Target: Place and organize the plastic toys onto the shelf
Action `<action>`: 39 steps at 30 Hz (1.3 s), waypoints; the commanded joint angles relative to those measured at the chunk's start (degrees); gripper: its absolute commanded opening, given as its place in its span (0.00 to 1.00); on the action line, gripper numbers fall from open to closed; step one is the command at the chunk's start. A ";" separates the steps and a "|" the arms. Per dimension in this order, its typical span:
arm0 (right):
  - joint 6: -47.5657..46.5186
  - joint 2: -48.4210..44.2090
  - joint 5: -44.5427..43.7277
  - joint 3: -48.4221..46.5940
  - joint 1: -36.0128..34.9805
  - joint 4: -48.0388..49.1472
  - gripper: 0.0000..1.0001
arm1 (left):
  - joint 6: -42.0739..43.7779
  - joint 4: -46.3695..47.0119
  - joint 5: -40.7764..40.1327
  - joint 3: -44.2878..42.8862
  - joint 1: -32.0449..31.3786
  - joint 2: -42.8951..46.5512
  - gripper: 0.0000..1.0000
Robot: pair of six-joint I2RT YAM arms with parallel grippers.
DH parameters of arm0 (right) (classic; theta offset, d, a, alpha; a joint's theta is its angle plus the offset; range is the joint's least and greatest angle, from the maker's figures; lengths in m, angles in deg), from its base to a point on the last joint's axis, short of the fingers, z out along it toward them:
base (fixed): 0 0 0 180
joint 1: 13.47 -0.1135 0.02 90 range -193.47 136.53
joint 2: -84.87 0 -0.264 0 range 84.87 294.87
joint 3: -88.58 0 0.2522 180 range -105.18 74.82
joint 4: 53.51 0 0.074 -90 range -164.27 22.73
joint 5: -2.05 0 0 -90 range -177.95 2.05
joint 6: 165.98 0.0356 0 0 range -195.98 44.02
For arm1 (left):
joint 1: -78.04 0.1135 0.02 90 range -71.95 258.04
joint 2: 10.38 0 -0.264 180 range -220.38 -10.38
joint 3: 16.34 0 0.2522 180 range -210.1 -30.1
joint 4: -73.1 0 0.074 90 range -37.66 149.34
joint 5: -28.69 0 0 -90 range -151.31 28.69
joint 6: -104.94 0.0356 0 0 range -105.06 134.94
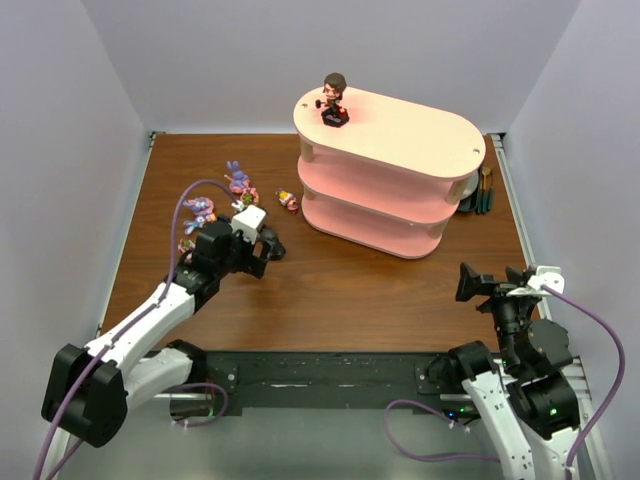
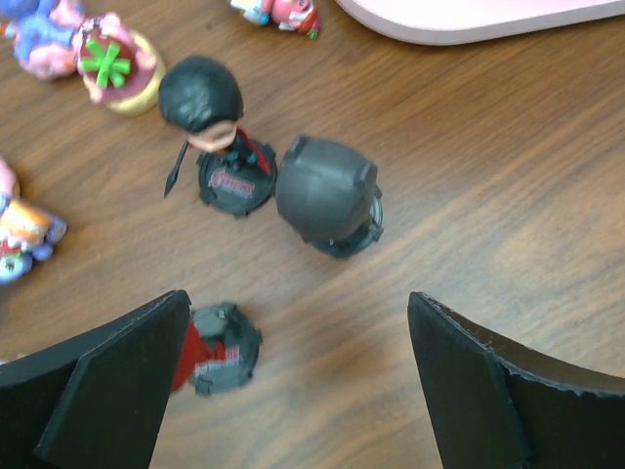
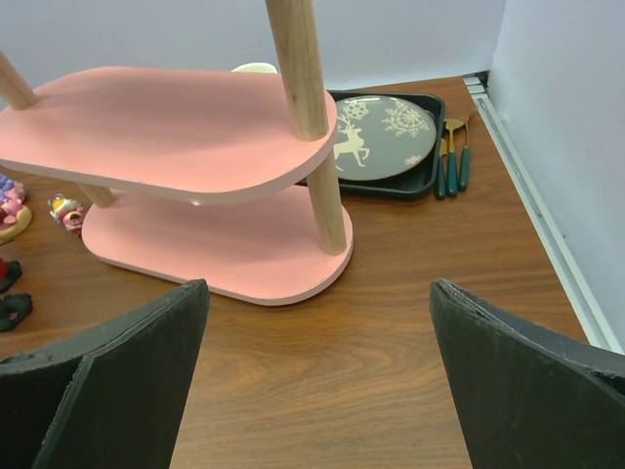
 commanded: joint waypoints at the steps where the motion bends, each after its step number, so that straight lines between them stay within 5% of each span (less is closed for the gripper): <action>1: 0.69 -1.77 -0.38 -0.75 -0.98 0.40 0.99 | 6.80 8.59 7.43 0.85 2.06 -2.31 0.98; 14: 0.69 -1.68 -0.55 -0.75 -2.56 0.40 0.99 | 10.24 12.64 20.00 -0.55 9.09 -12.42 0.85; 39: 0.61 -1.68 -0.99 -0.48 -2.65 0.75 0.99 | 9.81 18.44 27.39 -3.62 10.41 -20.60 0.67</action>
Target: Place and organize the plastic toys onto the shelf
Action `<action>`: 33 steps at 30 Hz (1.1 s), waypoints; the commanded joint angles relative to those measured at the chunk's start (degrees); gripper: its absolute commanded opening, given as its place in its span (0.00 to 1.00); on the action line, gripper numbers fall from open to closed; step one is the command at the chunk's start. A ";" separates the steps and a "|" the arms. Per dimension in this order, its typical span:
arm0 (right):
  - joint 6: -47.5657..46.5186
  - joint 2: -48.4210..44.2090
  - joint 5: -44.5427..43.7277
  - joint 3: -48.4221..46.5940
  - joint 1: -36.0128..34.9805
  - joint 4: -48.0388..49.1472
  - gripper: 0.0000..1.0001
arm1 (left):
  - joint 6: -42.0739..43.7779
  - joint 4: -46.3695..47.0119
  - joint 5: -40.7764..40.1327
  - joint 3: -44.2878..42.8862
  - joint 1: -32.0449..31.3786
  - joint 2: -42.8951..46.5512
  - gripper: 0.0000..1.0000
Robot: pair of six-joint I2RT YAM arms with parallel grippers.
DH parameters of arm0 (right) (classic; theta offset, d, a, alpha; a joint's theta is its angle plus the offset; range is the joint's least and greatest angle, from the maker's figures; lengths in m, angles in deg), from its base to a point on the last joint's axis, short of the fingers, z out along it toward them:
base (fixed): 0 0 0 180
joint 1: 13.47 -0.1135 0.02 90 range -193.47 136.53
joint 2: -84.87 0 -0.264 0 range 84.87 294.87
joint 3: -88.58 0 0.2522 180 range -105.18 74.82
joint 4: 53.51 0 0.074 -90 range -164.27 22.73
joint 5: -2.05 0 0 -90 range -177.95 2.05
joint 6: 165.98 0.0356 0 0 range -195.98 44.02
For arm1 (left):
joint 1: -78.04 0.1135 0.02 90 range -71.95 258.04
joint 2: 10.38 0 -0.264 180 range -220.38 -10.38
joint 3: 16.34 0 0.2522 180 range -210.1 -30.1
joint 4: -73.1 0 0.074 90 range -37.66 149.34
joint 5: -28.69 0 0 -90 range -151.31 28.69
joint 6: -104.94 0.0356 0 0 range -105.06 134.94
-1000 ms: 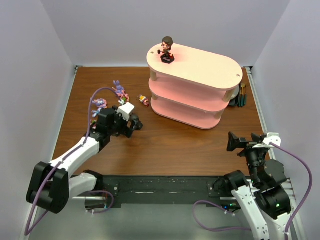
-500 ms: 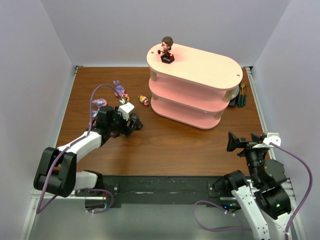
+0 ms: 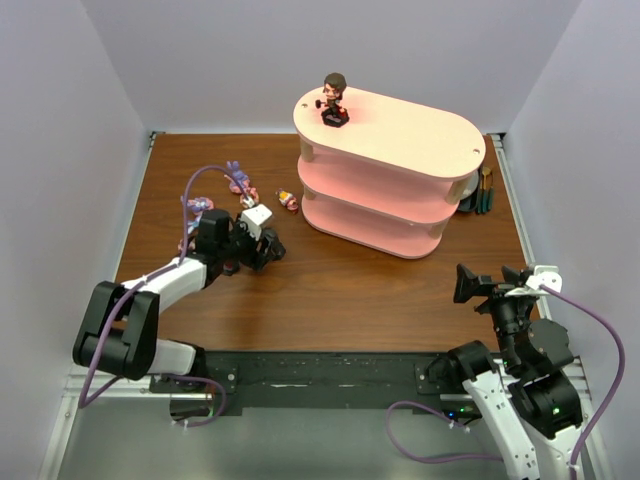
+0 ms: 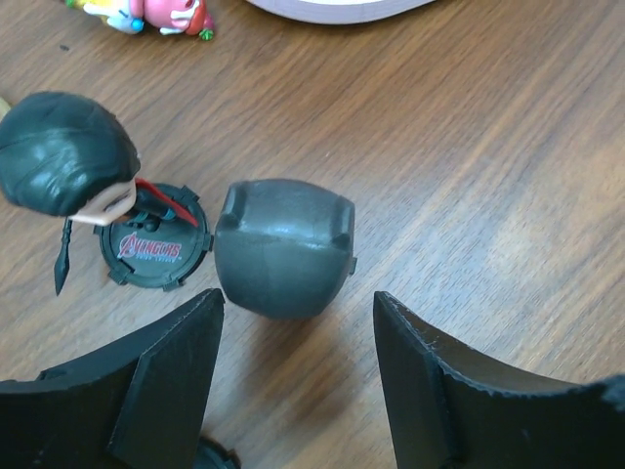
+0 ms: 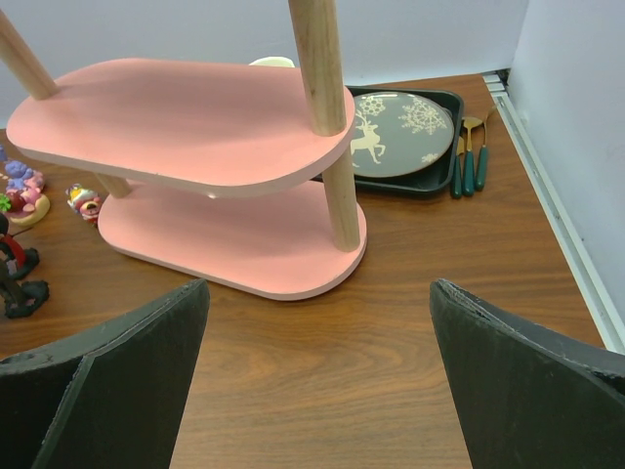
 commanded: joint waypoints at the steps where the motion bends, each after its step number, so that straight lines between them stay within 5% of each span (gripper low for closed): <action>1: 0.32 -1.59 -0.97 -0.48 -0.29 1.04 0.99 | -0.14 4.58 2.49 -2.49 0.58 -0.25 0.67; 13: 0.41 -1.59 -1.23 -0.31 -0.29 1.13 0.99 | -0.40 5.73 5.13 -3.19 0.58 -1.66 0.57; 25: 0.41 -1.68 -1.32 -0.31 -0.29 1.21 0.99 | -2.07 6.34 8.03 -2.84 0.49 0.01 0.33; 33: 0.32 -1.59 -1.41 -0.31 -0.29 1.21 0.99 | -5.67 4.68 5.50 -2.40 -0.65 5.89 0.27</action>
